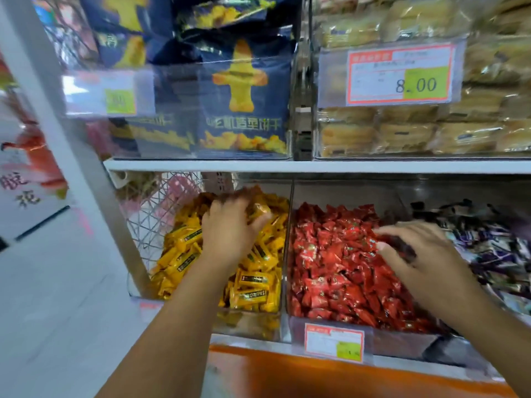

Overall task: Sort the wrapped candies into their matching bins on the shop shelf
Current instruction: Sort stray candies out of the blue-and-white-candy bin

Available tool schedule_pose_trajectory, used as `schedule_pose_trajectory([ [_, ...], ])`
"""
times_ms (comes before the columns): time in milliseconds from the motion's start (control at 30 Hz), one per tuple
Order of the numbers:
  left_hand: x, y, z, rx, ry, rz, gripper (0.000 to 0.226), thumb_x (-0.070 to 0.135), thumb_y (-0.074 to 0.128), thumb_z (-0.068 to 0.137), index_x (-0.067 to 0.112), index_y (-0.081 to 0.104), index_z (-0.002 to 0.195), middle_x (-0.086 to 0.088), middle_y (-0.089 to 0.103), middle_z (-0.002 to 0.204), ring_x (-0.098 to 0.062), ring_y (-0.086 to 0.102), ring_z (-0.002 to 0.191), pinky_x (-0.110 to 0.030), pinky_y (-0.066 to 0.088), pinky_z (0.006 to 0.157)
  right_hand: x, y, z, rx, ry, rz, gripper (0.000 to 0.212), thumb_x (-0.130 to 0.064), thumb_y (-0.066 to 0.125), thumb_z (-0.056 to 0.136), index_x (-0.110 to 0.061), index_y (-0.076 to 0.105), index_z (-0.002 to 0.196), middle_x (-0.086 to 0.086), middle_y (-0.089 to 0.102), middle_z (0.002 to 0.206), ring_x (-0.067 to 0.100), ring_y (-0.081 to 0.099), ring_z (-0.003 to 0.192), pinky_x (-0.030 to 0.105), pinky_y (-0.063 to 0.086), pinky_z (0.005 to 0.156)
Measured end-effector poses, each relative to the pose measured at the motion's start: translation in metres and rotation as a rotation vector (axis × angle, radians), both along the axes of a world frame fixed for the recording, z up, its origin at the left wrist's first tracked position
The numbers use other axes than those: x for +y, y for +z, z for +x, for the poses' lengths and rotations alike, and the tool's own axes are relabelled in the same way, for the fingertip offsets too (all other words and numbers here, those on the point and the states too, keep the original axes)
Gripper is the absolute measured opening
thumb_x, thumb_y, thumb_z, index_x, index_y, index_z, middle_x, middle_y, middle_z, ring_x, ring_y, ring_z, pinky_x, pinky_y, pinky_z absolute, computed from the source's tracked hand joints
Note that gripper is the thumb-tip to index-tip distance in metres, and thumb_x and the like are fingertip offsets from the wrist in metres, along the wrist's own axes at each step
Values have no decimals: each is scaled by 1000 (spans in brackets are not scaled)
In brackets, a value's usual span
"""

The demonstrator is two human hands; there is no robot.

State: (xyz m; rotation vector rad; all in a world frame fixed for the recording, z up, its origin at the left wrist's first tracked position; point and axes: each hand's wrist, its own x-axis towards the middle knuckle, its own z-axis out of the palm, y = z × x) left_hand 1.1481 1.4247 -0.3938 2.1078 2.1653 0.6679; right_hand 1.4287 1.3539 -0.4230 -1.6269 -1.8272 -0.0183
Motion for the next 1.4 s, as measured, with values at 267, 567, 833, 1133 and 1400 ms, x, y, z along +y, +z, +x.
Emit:
schedule_pose_trajectory([
  [267,6,-24,-19,191,-178,-160,61,65,13,95,45,7,151,9,3,163,-20,-14,148,-60,-11,115,-1,-3,-3,-62,-11,30,17,-23,69,84,-24,73,101,1,69,99,17,47,110,34,36,96],
  [567,-28,4,28,16,-242,338,65,69,31,84,28,63,123,-2,64,115,-27,47,114,-43,39,96,-10,17,2,392,107,-21,21,-19,55,96,-37,66,102,-24,61,105,-8,53,102,9,38,89],
  [833,-84,-12,143,32,-712,-82,57,83,28,75,43,45,112,21,61,90,0,59,84,-30,52,74,-43,61,132,-71,-94,-669,22,-29,63,91,-51,57,89,-9,67,102,3,58,85,18,44,75],
  [1133,-75,-34,183,-4,-737,-279,43,68,51,80,32,29,89,8,60,73,-12,59,66,-34,46,58,-28,17,110,-325,-48,-1121,109,-65,68,75,-47,-10,149,8,13,160,28,50,126,38,45,101],
  [1400,-72,-40,184,-124,-792,-330,37,61,55,79,34,30,85,20,61,78,-5,56,59,-22,39,50,-13,-5,123,157,-44,-938,72,-28,81,73,-46,37,127,3,51,100,12,56,63,24,45,55],
])
